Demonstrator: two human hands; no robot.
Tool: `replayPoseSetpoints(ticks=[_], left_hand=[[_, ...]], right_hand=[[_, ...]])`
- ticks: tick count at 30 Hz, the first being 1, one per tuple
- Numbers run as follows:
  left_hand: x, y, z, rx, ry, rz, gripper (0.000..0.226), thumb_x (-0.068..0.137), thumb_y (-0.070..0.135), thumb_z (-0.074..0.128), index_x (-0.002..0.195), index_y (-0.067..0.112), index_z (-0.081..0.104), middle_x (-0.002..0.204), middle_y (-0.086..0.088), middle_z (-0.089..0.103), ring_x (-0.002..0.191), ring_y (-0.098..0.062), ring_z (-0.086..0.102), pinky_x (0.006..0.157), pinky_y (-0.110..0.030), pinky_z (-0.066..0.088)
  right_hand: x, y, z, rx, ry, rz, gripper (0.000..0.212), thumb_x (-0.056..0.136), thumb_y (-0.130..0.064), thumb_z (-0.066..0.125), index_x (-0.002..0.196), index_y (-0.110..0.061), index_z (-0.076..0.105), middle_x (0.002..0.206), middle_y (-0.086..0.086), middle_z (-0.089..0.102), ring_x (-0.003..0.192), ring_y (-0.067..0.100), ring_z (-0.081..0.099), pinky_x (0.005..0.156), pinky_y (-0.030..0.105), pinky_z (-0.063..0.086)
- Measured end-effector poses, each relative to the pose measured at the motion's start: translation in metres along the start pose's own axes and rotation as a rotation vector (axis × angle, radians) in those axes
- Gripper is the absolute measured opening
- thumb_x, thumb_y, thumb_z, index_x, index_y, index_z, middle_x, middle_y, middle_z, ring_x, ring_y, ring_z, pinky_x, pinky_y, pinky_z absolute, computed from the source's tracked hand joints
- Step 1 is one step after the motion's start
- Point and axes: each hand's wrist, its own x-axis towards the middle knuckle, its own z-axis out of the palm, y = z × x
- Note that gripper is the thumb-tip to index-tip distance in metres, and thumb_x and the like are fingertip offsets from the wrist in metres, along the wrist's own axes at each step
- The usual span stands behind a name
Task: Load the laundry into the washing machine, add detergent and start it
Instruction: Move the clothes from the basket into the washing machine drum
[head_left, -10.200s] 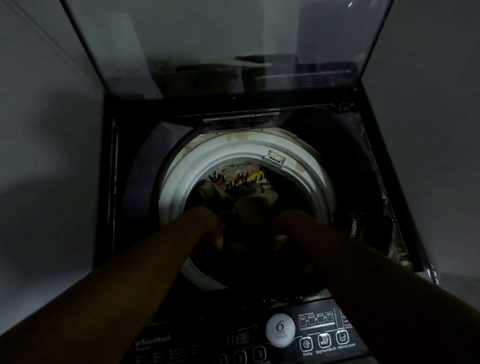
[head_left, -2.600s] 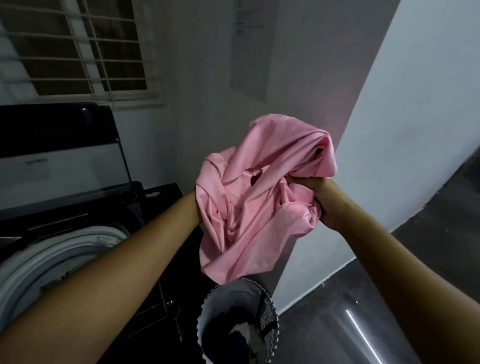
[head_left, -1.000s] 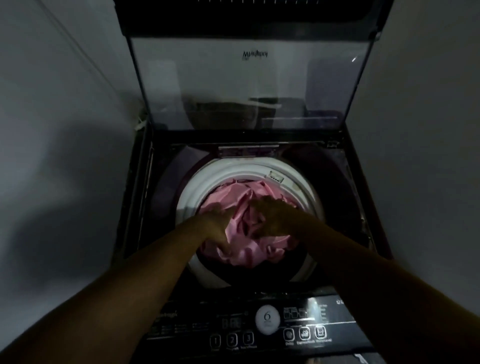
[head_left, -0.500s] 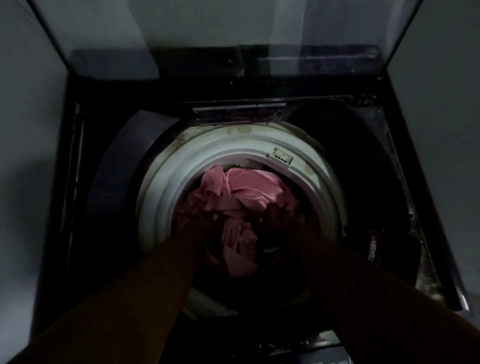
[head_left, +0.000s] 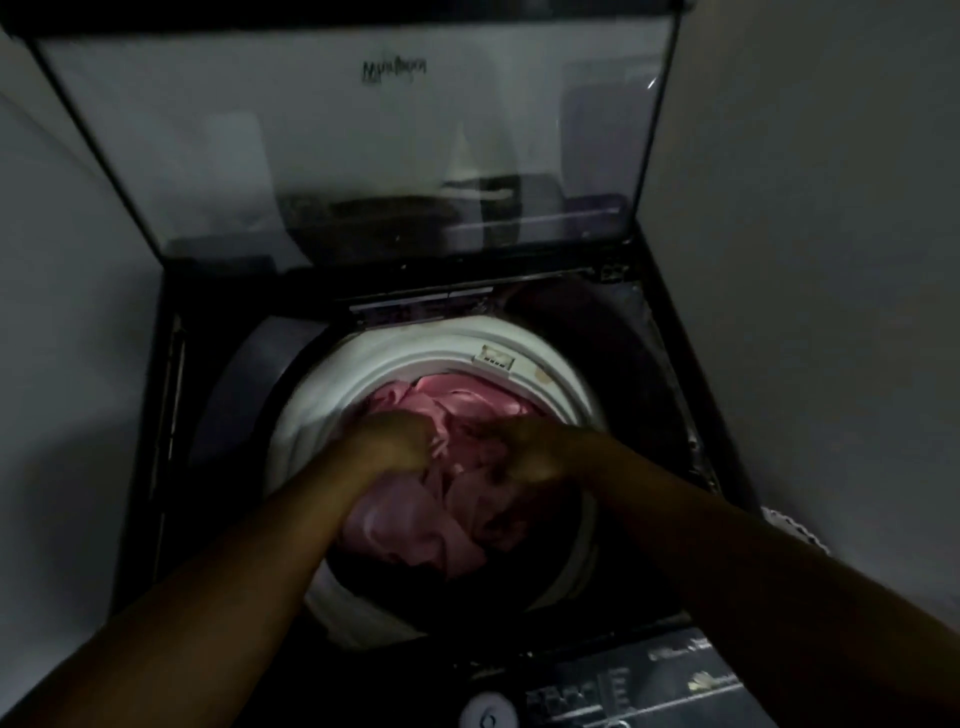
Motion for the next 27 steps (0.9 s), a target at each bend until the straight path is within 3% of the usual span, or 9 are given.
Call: replayPoseSetpoints(ticks=[2,7,10,12,14,17,20,23,27], left_hand=[[-0.010,0.022,-0.025,-0.050,0.162,0.080,0.039,0.083,0.034,0.063,0.122,0.031,0.066,0.127,0.001,0.065,0.117,-0.022,0.060,0.101,-0.035,0.048],[-0.030,0.123,-0.073,-0.244,0.413,0.266,0.057,0.077,0.031,0.058,0.133,0.021,0.059,0.134,-0.004,0.061,0.121,-0.021,0.059,0.103,-0.038,0.047],[-0.044,0.211,-0.080,-0.282,0.429,0.374,0.050,0.085,0.027,0.062,0.134,0.022,0.057,0.133,-0.004,0.060,0.118,-0.020,0.060,0.103,-0.036,0.047],[-0.044,0.265,-0.071,-0.288,0.424,0.435,0.046,0.091,0.023,0.065,0.135,0.023,0.056,0.134,-0.001,0.058,0.118,-0.017,0.058,0.102,-0.033,0.046],[-0.037,0.326,-0.051,-0.291,0.384,0.490,0.045,0.093,0.024,0.064,0.137,0.025,0.055,0.136,0.001,0.055,0.118,-0.013,0.056,0.100,-0.028,0.045],[-0.011,0.406,-0.003,-0.284,0.200,0.519,0.046,0.095,0.027,0.061,0.140,0.024,0.052,0.137,0.005,0.053,0.118,-0.011,0.054,0.099,-0.028,0.046],[0.041,0.465,0.070,-0.243,-0.015,0.464,0.049,0.094,0.031,0.062,0.141,0.022,0.051,0.140,0.001,0.052,0.122,-0.015,0.054,0.104,-0.035,0.047],[0.088,0.483,0.147,-0.216,-0.146,0.359,0.040,0.091,0.024,0.063,0.130,0.017,0.059,0.136,-0.006,0.058,0.113,-0.016,0.057,0.092,-0.026,0.046],[0.135,0.467,0.253,-0.206,-0.304,0.179,0.035,0.094,0.031,0.059,0.128,0.025,0.054,0.129,-0.005,0.052,0.116,-0.020,0.052,0.104,-0.035,0.044]], right_hand=[[-0.030,-0.014,-0.027,-0.143,0.185,-0.025,0.053,0.088,-0.016,0.071,0.140,-0.015,0.057,0.137,0.002,0.059,0.124,0.012,0.054,0.104,0.018,0.038],[-0.124,-0.001,-0.088,-0.119,0.627,-0.136,0.035,0.089,-0.022,0.066,0.123,-0.016,0.066,0.122,0.007,0.070,0.111,0.024,0.067,0.096,0.039,0.054],[-0.191,0.041,-0.111,-0.069,0.824,-0.144,0.029,0.091,-0.012,0.064,0.119,-0.011,0.067,0.115,0.004,0.068,0.099,0.016,0.064,0.089,0.026,0.053],[-0.227,0.084,-0.112,-0.035,0.832,-0.068,0.028,0.093,-0.009,0.062,0.121,-0.010,0.066,0.114,0.003,0.067,0.095,0.009,0.060,0.085,0.019,0.050],[-0.259,0.142,-0.103,0.021,0.801,0.057,0.030,0.095,-0.011,0.060,0.124,-0.011,0.065,0.120,0.006,0.068,0.101,0.014,0.063,0.092,0.029,0.052],[-0.293,0.231,-0.069,0.144,0.717,0.220,0.028,0.097,-0.015,0.056,0.123,-0.009,0.065,0.122,0.009,0.068,0.111,0.024,0.064,0.096,0.036,0.051],[-0.322,0.316,-0.022,0.199,0.622,0.385,0.033,0.098,-0.018,0.055,0.131,-0.012,0.062,0.131,0.008,0.064,0.120,0.026,0.061,0.101,0.032,0.047],[-0.334,0.379,0.030,0.202,0.538,0.504,0.040,0.094,-0.019,0.060,0.135,-0.018,0.060,0.132,0.008,0.064,0.118,0.029,0.062,0.093,0.030,0.047],[-0.317,0.449,0.098,0.238,0.414,0.558,0.046,0.092,-0.024,0.062,0.137,-0.022,0.056,0.132,0.010,0.064,0.119,0.030,0.062,0.095,0.032,0.049]])
